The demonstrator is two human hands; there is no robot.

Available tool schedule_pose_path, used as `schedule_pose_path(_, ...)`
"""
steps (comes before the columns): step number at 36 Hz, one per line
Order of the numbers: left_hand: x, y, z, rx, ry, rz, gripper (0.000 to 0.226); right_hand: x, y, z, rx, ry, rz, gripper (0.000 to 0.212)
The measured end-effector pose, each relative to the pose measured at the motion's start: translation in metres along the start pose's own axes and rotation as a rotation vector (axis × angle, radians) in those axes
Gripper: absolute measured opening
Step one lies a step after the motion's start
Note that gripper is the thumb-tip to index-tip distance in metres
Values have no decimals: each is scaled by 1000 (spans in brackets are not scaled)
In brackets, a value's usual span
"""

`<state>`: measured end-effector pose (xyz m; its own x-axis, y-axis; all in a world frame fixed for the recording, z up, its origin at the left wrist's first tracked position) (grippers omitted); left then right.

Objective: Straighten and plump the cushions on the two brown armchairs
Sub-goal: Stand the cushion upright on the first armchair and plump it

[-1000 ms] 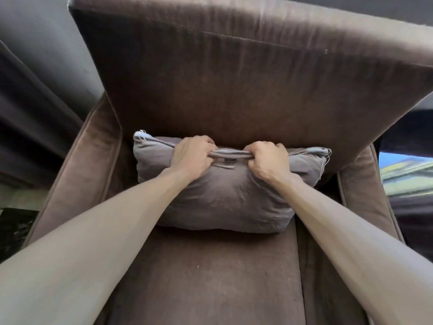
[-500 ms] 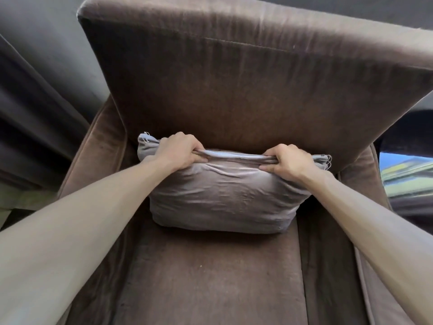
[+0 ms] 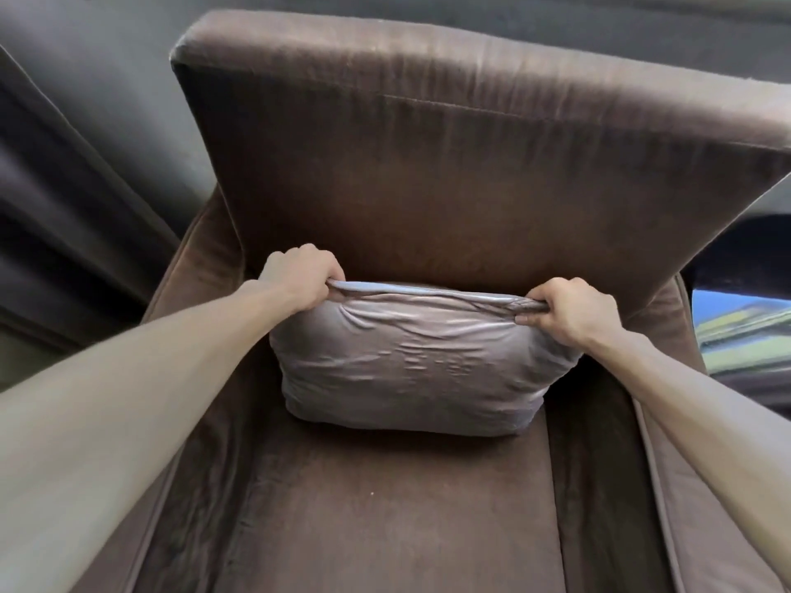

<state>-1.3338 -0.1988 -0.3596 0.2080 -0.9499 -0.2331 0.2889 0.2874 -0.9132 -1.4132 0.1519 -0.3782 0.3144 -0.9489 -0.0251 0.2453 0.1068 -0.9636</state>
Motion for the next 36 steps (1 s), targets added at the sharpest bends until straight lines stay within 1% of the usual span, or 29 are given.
schedule_pose_path(2,-2,-1,3,-106,-9,7,24,1,-3,0,-66,23,10,30)
schedule_pose_path(4,4,-1,2,-131,-23,71,14,-3,-5,-1,-55,36,-24,29)
schedule_pose_path(5,8,-1,1,-93,-33,93,14,-6,-5,-2,-7,41,-60,26)
schedule_pose_path(7,20,-2,2,69,-66,68,30,-14,-5,-1,128,46,-110,21)
schedule_pose_path(8,25,-4,4,125,-89,37,38,-18,-4,0,181,48,-114,22)
schedule_pose_path(9,31,-6,5,139,-110,19,40,-23,-2,0,207,52,-111,24)
schedule_pose_path(11,40,-11,10,62,-124,47,29,-27,-1,2,189,62,-113,22)
schedule_pose_path(12,42,-12,11,-5,-119,68,22,-28,-2,3,149,70,-117,19)
schedule_pose_path(13,42,-13,13,-64,-112,85,21,-28,-4,3,94,80,-119,18)
schedule_pose_path(16,38,-11,21,-228,-98,101,37,-28,-11,3,-76,120,-92,22)
schedule_pose_path(18,39,-6,22,-324,-104,161,40,-30,-9,4,-136,146,-126,25)
schedule_pose_path(19,41,-1,23,-357,-118,220,38,-31,-5,5,-141,172,-172,25)
schedule_pose_path(21,46,9,24,-400,-140,377,28,-32,4,10,-138,229,-284,22)
schedule_pose_path(23,51,15,26,-410,-134,501,17,-35,15,15,-143,237,-383,21)
schedule_pose_path(24,54,15,28,-405,-124,525,14,-38,18,17,-149,236,-415,20)
schedule_pose_path(27,60,5,29,-412,-63,463,9,-44,15,20,-194,186,-373,12)
schedule_pose_path(29,62,-3,25,-461,-13,396,9,-45,4,21,-258,154,-311,13)
schedule_pose_path(32,64,-8,17,-531,-38,443,11,-37,-6,19,-228,239,-281,20)
schedule_pose_path(34,62,-2,19,-575,-80,430,18,-28,-5,22,-236,270,-199,21)
schedule_pose_path(35,58,2,22,-622,-73,352,22,-23,-3,25,-281,274,-153,21)
schedule_pose_path(36,50,6,28,-685,-29,212,25,-18,-1,29,-348,268,-121,24)
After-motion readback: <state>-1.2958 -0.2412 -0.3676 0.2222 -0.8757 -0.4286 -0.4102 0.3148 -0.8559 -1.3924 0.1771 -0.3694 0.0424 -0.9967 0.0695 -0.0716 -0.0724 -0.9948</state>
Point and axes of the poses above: each hand's wrist, its own z-axis away from the middle knuckle, its own y-axis out of the palm, x = y × z, the point moved 2 cm from there along -z, towards the middle knuckle, and after that the axes turned 8 degrees about z, right-handed, at the moved point
